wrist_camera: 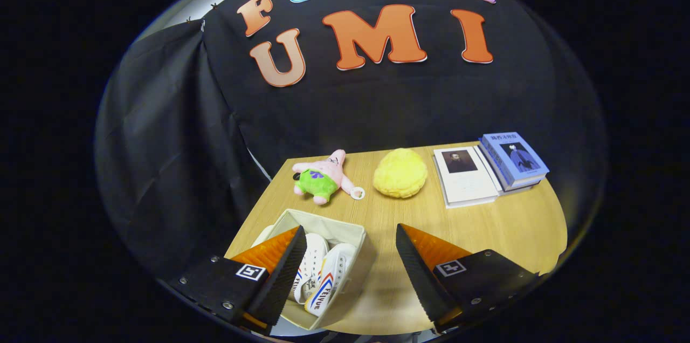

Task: Open the storage box then place both shoes into the box .Put the left shoe in first, then the right shoe, with the right side of both shoes facing outward in a uniform manner.

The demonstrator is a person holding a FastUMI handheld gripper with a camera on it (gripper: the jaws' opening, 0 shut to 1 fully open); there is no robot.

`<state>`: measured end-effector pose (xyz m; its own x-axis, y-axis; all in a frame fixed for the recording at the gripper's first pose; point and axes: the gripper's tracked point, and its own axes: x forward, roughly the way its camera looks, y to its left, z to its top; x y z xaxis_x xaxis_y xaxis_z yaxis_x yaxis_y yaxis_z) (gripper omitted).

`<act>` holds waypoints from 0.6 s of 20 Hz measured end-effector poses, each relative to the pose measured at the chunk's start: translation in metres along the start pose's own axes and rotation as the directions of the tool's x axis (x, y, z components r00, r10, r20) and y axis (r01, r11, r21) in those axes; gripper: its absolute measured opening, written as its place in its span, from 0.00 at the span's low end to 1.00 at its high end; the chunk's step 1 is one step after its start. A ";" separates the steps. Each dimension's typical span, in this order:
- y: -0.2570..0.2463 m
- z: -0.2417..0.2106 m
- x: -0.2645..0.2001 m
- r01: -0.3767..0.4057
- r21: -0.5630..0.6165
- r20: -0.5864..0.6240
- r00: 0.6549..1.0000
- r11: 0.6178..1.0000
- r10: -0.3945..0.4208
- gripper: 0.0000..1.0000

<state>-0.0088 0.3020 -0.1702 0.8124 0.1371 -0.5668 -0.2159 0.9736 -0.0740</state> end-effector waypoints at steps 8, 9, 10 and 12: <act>-0.074 0.057 -0.050 0.034 -0.058 0.154 0.988 0.998 -0.025 0.98; -0.082 0.063 -0.058 0.045 -0.066 0.175 0.984 0.997 -0.033 0.98; -0.089 0.066 -0.065 0.049 -0.071 0.191 0.981 0.996 -0.035 0.98; -0.097 0.073 -0.077 0.046 -0.054 0.220 0.975 0.998 -0.033 0.98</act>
<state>-0.0111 0.2105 -0.0594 0.9182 0.1416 -0.3700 -0.2072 0.9677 -0.1438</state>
